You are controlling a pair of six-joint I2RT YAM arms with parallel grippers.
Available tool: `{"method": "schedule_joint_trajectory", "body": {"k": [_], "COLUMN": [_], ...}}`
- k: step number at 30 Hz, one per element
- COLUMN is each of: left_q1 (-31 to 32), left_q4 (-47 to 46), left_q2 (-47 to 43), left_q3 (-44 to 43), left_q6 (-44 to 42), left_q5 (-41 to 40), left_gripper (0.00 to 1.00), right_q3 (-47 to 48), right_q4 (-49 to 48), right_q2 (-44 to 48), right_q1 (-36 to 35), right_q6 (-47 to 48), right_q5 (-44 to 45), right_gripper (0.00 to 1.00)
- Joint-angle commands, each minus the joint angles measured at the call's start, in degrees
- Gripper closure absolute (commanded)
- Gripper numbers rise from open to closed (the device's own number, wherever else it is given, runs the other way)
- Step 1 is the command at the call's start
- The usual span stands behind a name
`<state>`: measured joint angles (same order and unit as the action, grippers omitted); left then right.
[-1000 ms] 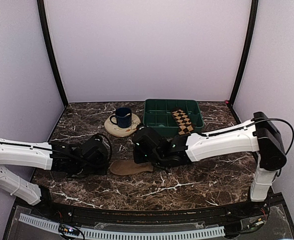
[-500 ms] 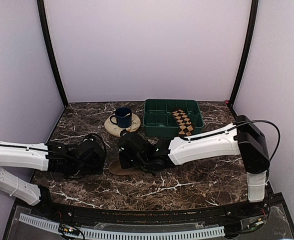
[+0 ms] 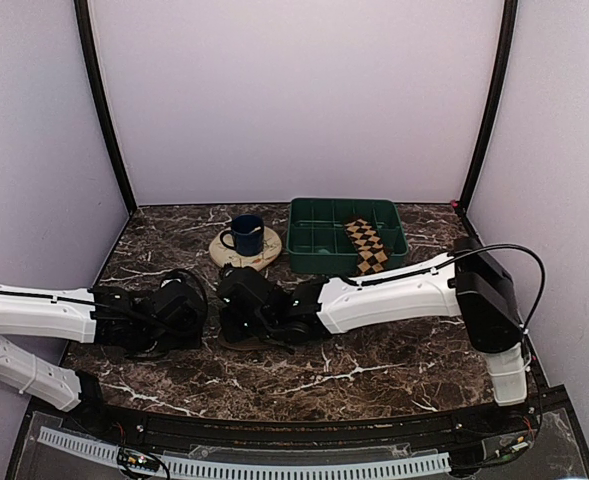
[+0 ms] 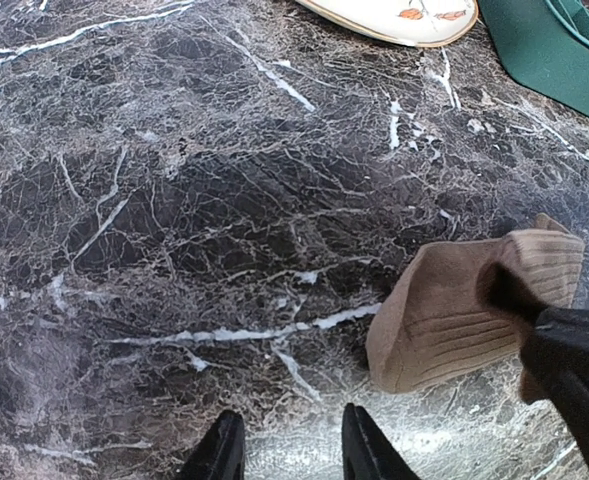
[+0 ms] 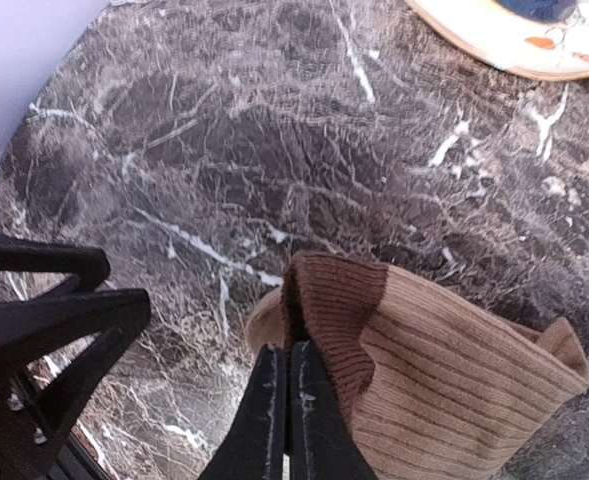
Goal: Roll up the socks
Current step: Fold the sock at the center of the board, then rotate the sock at the center of the board.
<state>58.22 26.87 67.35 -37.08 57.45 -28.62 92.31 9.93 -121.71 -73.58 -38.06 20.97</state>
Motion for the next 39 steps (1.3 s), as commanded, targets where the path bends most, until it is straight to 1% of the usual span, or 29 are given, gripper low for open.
{"method": "schedule_joint_trajectory", "body": {"k": [1, 17, 19, 23, 26, 27, 33, 36, 39], "left_q1": [-0.46, -0.72, -0.74, -0.74, -0.74, -0.74, -0.74, -0.74, -0.74], "left_q4": [0.27, -0.42, -0.50, -0.52, -0.27, -0.09, -0.14, -3.38, -7.87], "left_q2": [-1.25, -1.14, -0.92, -0.43, -0.13, -0.04, -0.02, 0.15, 0.64], "left_q3": [1.22, 1.36, 1.22, 0.84, 0.25, 0.06, -1.53, -2.21, -2.78], "left_q6": [0.68, 0.31, 0.35, 0.14, 0.00, -0.04, -1.61, -4.79, -9.22], "left_q5": [-0.98, -0.55, -0.55, -0.42, -0.54, -0.64, -0.79, 0.19, 2.64], "left_gripper": [0.64, 0.65, 0.65, 0.64, 0.64, 0.64, 0.64, 0.65, 0.68], "right_q3": [2.46, 5.83, 5.87, 5.71, 5.25, 4.94, 0.94, -3.29, -9.62], "right_q4": [0.04, 0.87, 0.77, 0.85, 0.81, 0.68, -1.23, -2.45, -5.44], "right_q2": [-2.08, -6.12, -6.10, -5.83, -5.35, -5.11, -1.04, 2.30, 6.04], "right_q1": [-0.73, -0.74, -0.71, -0.72, -0.65, -0.61, 0.04, 0.90, 2.27], "right_q6": [0.55, 1.24, 1.39, 1.59, 1.59, 1.59, 1.96, 1.90, 1.06], "right_q5": [-1.48, -3.74, -3.94, -4.44, -4.16, -4.13, -1.80, -0.59, -0.49], "right_gripper": [1.00, 1.00, 0.94, 0.76, 0.68, 0.67, 0.66, 0.67, 0.71]}}
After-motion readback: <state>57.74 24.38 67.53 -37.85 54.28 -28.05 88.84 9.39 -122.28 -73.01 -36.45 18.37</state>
